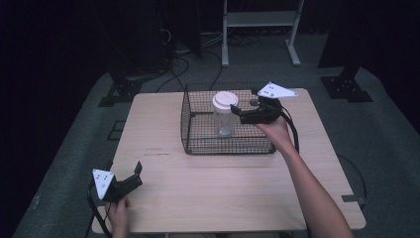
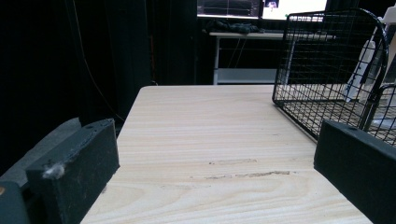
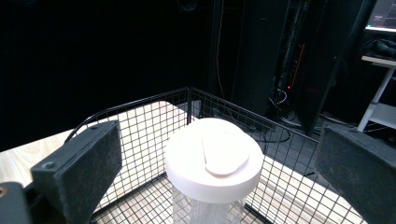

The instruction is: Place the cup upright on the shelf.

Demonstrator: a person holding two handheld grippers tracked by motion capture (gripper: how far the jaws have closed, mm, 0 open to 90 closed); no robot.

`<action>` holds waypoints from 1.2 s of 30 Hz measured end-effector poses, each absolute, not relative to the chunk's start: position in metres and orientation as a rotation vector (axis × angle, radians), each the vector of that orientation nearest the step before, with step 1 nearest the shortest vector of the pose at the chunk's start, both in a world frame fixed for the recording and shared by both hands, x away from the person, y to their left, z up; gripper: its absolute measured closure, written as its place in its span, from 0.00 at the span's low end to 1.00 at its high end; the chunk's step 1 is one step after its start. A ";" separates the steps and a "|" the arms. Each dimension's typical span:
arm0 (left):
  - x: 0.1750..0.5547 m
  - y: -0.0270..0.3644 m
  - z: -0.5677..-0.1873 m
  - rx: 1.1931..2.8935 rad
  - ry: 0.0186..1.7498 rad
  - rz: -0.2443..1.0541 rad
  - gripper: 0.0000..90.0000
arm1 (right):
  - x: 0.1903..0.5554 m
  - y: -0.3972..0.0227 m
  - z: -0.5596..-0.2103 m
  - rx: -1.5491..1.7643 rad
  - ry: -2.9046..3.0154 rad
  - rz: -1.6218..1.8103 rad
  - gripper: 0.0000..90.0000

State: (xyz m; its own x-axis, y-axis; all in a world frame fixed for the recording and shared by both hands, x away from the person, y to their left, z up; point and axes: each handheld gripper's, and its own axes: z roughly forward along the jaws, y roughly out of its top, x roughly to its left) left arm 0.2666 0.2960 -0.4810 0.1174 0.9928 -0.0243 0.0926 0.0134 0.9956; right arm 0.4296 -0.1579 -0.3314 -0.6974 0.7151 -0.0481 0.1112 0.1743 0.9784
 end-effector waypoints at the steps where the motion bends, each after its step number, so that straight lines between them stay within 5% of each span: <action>1: 0.267 0.296 -0.481 1.315 1.196 1.062 0.00 | 0.428 -0.159 -0.331 0.773 1.946 1.556 0.00; 36: 0.267 0.295 -0.481 1.319 1.192 1.070 0.00 | 0.387 -0.196 -0.336 0.741 1.951 1.531 0.00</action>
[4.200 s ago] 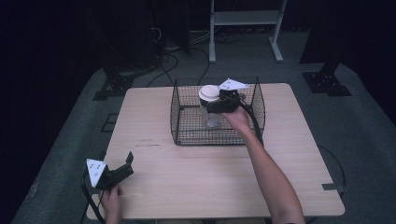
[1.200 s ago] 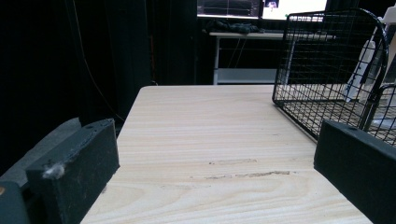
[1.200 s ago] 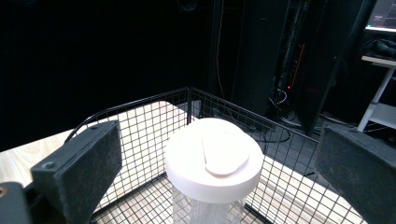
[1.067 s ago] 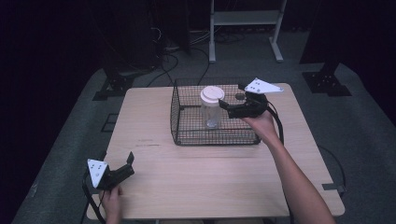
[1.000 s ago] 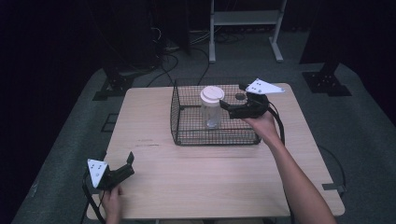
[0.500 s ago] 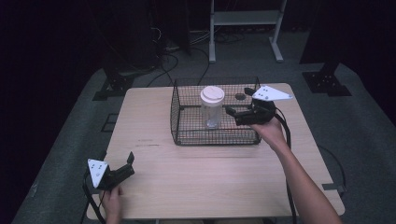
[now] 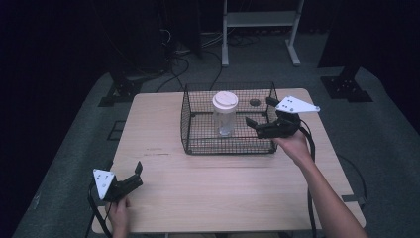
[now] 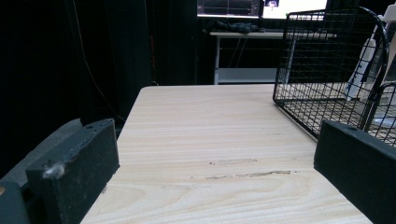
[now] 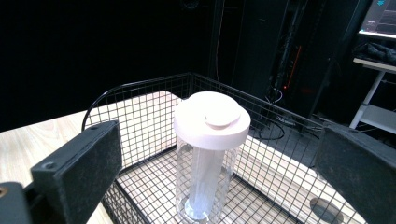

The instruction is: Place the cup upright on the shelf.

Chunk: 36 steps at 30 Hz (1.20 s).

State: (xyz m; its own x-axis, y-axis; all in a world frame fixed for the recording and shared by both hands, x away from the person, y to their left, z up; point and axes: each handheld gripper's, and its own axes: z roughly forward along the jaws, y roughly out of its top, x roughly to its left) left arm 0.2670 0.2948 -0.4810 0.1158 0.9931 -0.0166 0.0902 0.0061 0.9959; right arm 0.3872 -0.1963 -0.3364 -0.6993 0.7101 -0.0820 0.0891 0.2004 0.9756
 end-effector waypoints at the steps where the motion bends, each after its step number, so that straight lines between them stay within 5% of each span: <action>1: 0.267 0.295 -0.481 1.318 1.192 1.071 0.00 | 0.386 -0.197 -0.337 0.746 1.952 1.533 0.00; 36: 0.267 0.294 -0.481 1.324 1.188 1.079 0.00 | 0.348 -0.228 -0.369 0.783 1.965 1.518 0.00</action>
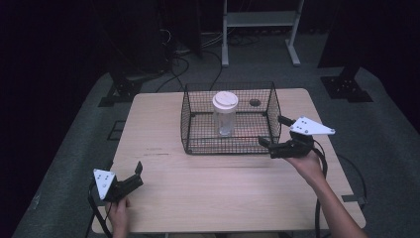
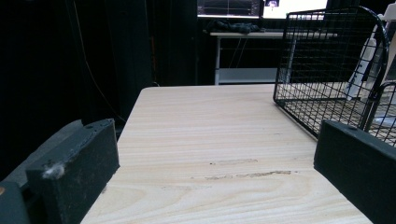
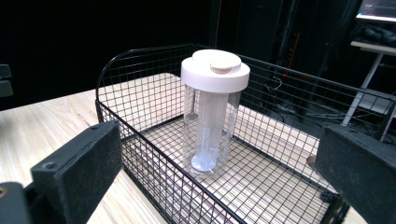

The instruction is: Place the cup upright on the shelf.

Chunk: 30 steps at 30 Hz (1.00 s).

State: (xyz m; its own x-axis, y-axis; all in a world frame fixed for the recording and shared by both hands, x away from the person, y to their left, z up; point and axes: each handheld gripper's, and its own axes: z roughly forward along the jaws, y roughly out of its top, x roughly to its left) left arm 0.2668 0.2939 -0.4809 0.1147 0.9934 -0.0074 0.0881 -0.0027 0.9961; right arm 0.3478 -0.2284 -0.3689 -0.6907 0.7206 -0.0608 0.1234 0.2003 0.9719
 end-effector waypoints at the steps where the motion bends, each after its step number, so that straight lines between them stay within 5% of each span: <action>1: 0.267 0.294 -0.481 1.324 1.188 1.079 0.00 | 0.347 -0.229 -0.369 0.781 1.965 1.518 0.00; 30: 0.266 0.293 -0.481 1.330 1.185 1.087 0.00 | 0.312 -0.244 -0.390 0.774 1.988 1.504 0.00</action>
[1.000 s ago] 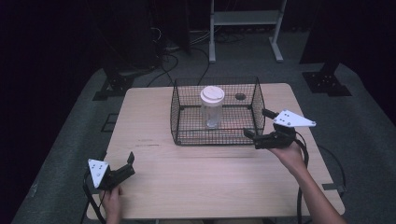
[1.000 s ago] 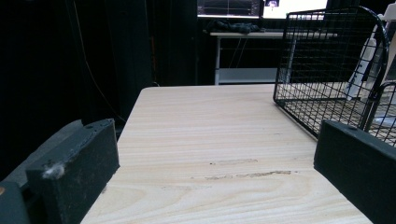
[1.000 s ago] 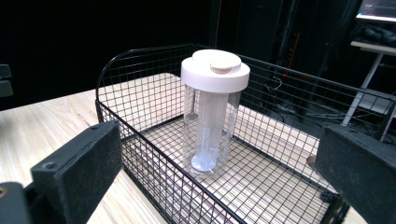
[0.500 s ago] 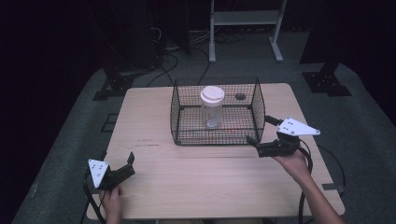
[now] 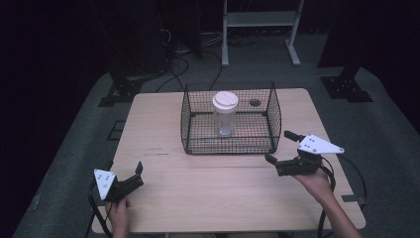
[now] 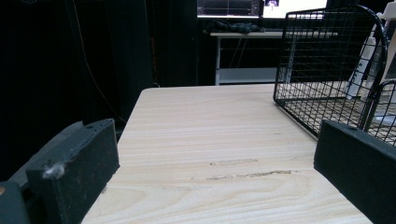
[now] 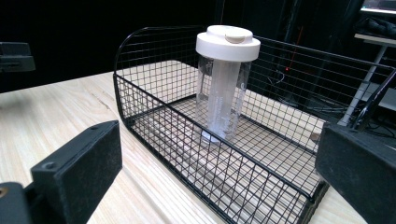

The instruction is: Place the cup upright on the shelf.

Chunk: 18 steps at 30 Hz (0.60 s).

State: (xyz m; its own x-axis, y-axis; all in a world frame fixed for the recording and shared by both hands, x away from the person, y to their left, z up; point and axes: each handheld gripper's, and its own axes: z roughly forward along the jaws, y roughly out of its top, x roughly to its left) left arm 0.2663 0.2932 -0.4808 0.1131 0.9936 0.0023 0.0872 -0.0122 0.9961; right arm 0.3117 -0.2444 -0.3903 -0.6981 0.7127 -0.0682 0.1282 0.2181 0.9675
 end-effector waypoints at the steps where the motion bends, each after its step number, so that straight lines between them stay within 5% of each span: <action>1: 0.266 0.293 -0.481 1.329 1.185 1.088 0.00 | 0.310 -0.245 -0.391 0.774 1.988 1.502 0.00; 18: 0.266 0.293 -0.481 1.329 1.184 1.089 0.00 | 0.295 -0.263 -0.404 0.808 1.959 1.505 0.00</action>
